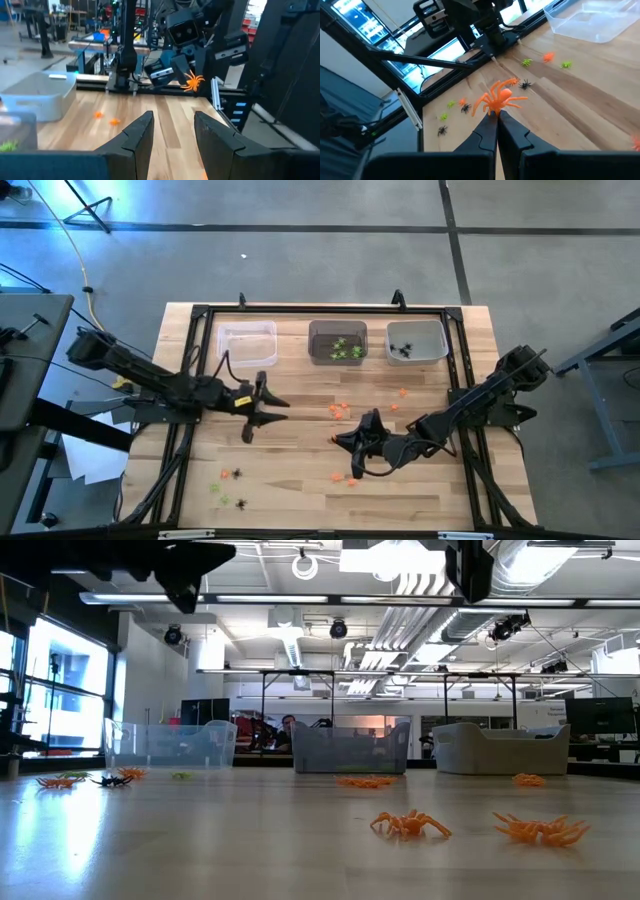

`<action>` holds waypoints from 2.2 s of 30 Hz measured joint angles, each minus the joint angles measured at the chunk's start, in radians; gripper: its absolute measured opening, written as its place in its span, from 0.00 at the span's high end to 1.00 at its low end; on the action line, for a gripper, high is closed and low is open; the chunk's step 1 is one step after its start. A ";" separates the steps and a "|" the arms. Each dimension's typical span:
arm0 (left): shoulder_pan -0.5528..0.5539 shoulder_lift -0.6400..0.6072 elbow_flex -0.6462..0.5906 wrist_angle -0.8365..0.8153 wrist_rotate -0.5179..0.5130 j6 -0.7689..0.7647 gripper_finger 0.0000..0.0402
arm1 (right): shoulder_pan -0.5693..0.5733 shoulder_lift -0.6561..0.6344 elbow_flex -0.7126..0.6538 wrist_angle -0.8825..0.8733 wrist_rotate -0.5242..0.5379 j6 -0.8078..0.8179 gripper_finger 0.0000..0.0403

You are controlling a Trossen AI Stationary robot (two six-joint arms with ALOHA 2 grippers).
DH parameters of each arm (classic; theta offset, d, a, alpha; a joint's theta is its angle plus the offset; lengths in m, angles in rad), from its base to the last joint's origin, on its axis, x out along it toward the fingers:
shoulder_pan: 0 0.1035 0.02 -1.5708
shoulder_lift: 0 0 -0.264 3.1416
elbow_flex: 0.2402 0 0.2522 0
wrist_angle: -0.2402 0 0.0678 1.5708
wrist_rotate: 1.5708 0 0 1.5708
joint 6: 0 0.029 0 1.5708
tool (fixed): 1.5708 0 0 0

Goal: Sort Halloween decoration
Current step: Put the orange spider toy into the transparent bin

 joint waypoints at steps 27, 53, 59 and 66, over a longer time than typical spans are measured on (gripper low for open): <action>0.049 0.470 0.322 0.152 -0.004 0.070 0.67 | -0.062 0.000 0.000 0.007 0.140 -0.081 1.00; 0.073 0.499 0.357 0.150 0.019 0.088 0.63 | -0.062 0.000 0.000 0.007 0.131 -0.104 1.00; 0.073 0.499 0.357 0.150 0.016 0.089 0.56 | -0.062 0.000 0.000 0.007 0.130 -0.104 1.00; 0.052 0.499 0.357 0.150 0.016 0.060 0.50 | -0.062 0.000 0.000 0.007 0.123 -0.104 1.00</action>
